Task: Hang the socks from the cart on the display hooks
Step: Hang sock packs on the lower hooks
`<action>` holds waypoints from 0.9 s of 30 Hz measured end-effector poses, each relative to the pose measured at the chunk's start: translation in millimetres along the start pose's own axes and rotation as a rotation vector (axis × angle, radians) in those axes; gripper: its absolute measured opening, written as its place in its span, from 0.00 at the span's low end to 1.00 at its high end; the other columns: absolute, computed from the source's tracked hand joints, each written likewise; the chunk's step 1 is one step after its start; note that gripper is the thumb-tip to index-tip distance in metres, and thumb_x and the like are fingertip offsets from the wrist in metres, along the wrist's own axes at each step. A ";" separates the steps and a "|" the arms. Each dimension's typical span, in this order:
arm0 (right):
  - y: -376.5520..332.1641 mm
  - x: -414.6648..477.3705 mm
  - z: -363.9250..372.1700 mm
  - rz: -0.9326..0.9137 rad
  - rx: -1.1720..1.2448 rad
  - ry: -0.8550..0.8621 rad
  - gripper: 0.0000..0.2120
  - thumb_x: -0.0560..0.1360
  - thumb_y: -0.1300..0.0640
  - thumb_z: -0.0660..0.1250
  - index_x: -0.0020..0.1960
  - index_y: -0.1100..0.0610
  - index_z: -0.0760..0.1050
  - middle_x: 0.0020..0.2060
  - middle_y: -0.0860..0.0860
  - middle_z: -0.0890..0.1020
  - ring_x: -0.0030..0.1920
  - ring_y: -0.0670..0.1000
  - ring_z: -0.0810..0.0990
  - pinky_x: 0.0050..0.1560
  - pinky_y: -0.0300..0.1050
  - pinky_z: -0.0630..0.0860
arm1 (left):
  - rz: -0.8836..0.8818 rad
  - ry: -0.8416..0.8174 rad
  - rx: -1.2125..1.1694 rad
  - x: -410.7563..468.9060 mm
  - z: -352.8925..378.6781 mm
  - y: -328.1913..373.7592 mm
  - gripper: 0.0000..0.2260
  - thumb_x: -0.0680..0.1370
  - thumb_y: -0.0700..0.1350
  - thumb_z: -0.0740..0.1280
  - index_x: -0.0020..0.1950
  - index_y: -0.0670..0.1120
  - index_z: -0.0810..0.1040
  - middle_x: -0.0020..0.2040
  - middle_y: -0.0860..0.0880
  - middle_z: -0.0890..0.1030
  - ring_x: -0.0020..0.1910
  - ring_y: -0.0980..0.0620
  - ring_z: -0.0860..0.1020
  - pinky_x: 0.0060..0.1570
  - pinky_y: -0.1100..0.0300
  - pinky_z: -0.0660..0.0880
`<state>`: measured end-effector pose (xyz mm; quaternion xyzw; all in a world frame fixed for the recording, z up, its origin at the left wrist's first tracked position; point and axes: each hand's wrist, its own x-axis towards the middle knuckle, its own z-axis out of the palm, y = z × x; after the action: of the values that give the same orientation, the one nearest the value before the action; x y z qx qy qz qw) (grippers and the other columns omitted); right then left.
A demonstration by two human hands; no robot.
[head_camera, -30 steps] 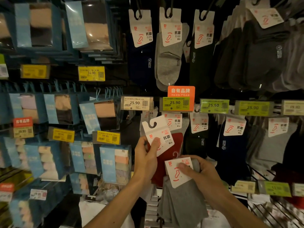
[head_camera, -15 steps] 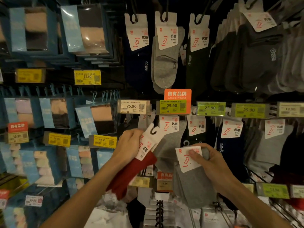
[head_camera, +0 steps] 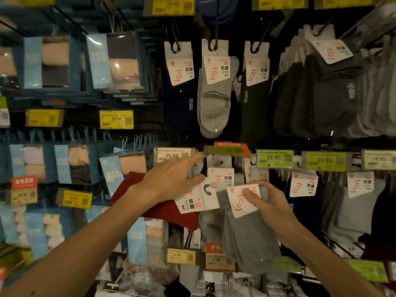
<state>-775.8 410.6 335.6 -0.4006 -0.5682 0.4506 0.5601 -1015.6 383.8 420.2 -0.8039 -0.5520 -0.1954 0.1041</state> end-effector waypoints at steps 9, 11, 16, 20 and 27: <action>-24.1 17.6 30.7 -0.104 0.056 -0.029 0.07 0.77 0.62 0.70 0.54 0.56 0.77 0.43 0.53 0.86 0.39 0.45 0.86 0.33 0.35 0.79 | 0.062 0.070 0.252 2.7 -20.1 7.5 0.32 0.83 0.59 0.55 0.75 0.68 0.34 0.38 0.56 0.76 0.38 0.56 0.78 0.40 0.58 0.79; -26.5 21.1 36.0 -0.104 0.077 -0.024 0.07 0.77 0.60 0.70 0.54 0.52 0.77 0.45 0.53 0.86 0.40 0.45 0.86 0.35 0.36 0.80 | 0.079 0.064 0.323 1.1 -19.9 8.2 0.33 0.84 0.60 0.54 0.71 0.69 0.27 0.42 0.53 0.80 0.38 0.56 0.79 0.40 0.58 0.80; -30.4 29.4 47.4 -0.139 0.064 -0.024 0.06 0.78 0.58 0.69 0.52 0.48 0.77 0.48 0.50 0.85 0.42 0.41 0.85 0.37 0.35 0.79 | 0.091 0.051 0.437 3.2 -23.7 5.4 0.35 0.84 0.58 0.54 0.69 0.67 0.23 0.40 0.51 0.80 0.36 0.54 0.78 0.41 0.56 0.80; -29.0 33.9 54.2 -0.131 0.040 -0.006 0.05 0.78 0.59 0.69 0.50 0.50 0.77 0.45 0.48 0.85 0.38 0.38 0.84 0.35 0.32 0.78 | 0.087 0.072 0.452 5.8 -26.0 6.9 0.35 0.84 0.57 0.56 0.74 0.64 0.27 0.32 0.54 0.68 0.29 0.57 0.66 0.36 0.57 0.68; -13.6 38.5 49.1 -0.021 0.085 0.024 0.05 0.78 0.57 0.70 0.54 0.52 0.78 0.47 0.53 0.86 0.46 0.51 0.87 0.43 0.44 0.83 | 0.105 0.060 0.458 6.0 -18.3 1.9 0.37 0.84 0.58 0.57 0.75 0.63 0.26 0.32 0.52 0.70 0.32 0.52 0.74 0.41 0.51 0.80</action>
<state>-826.1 440.7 360.9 -0.3758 -0.5459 0.4637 0.5880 -1015.6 381.2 439.4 -0.7809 -0.5358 -0.0835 0.3102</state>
